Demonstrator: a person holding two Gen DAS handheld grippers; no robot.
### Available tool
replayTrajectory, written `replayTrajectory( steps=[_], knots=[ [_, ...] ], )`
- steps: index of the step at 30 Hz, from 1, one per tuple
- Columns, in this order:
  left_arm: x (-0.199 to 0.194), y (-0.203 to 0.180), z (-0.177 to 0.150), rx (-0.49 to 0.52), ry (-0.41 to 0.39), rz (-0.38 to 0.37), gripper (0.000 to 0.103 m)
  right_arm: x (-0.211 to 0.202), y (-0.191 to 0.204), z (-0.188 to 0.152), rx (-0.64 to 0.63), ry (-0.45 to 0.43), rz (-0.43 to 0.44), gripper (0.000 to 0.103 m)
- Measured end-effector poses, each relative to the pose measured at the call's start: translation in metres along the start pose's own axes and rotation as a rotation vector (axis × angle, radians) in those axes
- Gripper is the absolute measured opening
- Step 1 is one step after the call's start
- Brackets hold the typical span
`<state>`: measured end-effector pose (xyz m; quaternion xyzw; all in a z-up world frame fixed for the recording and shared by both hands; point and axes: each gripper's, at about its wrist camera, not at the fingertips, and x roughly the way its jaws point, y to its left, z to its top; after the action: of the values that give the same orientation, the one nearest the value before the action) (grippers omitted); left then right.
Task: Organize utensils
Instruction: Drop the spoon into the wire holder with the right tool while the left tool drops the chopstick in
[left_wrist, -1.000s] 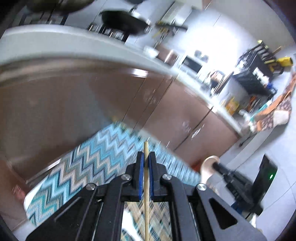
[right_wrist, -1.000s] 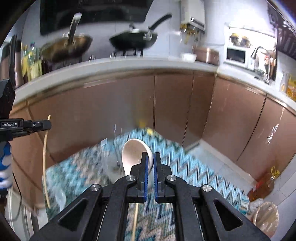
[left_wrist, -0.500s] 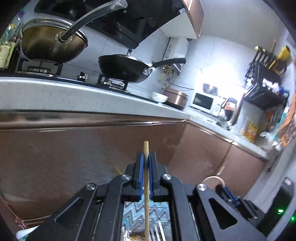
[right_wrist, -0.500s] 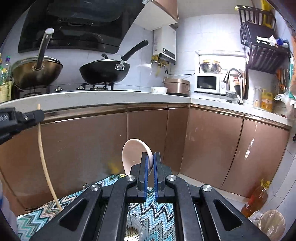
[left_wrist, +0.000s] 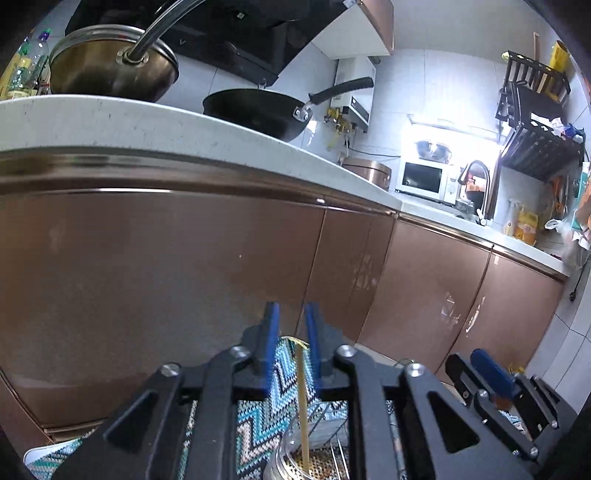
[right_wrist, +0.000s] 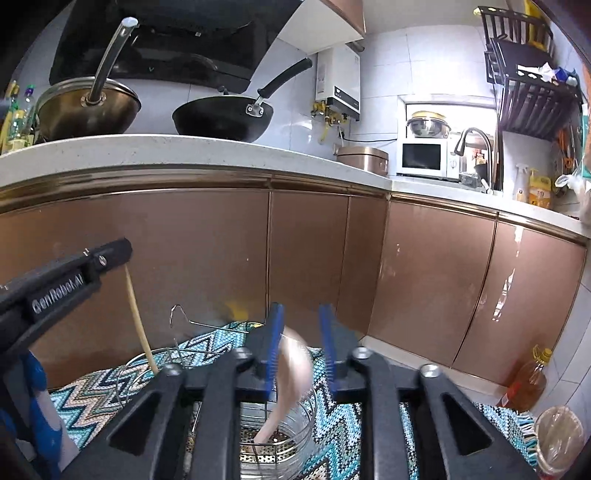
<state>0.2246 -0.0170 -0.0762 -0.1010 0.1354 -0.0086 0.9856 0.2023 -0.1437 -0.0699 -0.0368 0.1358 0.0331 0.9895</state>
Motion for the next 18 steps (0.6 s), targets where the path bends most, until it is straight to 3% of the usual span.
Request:
replayTrajectory(
  steps=[10,18],
  knots=[
    [-0.053,0.013,0.016,-0.008,0.017,-0.032,0.045,-0.035,-0.004,0.015,-0.019,0.01,-0.005,0.034],
    [-0.111,0.032,0.031,0.015,0.058,-0.046,0.05,-0.075,0.0,0.023,-0.046,0.062,0.013,0.034]
  ],
)
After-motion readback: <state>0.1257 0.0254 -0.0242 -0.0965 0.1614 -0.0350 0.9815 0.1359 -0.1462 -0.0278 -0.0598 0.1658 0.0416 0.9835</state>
